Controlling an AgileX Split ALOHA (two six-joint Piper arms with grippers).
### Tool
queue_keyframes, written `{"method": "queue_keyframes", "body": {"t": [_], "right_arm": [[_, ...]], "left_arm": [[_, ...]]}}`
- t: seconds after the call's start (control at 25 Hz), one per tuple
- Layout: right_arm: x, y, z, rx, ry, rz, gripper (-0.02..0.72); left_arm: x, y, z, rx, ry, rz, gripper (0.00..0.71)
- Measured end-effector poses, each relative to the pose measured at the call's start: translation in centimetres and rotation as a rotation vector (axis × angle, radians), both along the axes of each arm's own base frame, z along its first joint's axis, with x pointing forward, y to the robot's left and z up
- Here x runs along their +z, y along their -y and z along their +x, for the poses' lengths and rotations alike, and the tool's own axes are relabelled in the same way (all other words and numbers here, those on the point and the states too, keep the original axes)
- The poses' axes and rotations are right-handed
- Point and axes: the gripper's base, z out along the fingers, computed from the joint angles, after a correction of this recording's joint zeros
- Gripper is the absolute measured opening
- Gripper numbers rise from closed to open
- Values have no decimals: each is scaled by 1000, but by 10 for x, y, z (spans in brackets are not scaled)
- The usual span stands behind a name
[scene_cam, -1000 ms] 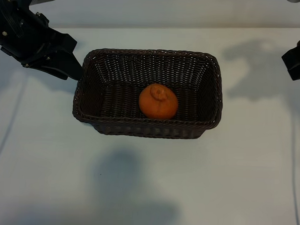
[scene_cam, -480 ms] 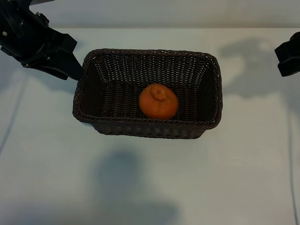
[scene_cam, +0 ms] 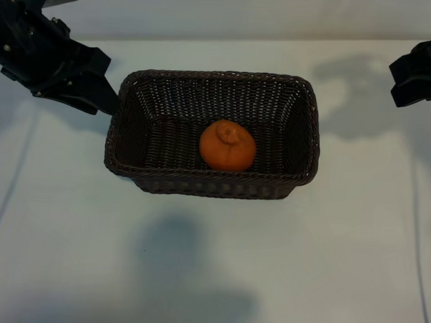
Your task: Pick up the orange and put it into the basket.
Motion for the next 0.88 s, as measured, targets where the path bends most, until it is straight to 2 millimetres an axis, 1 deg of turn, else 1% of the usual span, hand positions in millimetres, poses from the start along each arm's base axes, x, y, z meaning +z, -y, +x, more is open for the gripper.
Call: {"method": "queue_keyframes", "body": {"t": [0.2,0.88], "right_arm": [[0,0,0,0,0,2,396],[0,0,0,-1,4,3,396]], "left_arm": [[0,0,0,78,-42,-9,380],[0,0,0,84,-45,-7,380]]}}
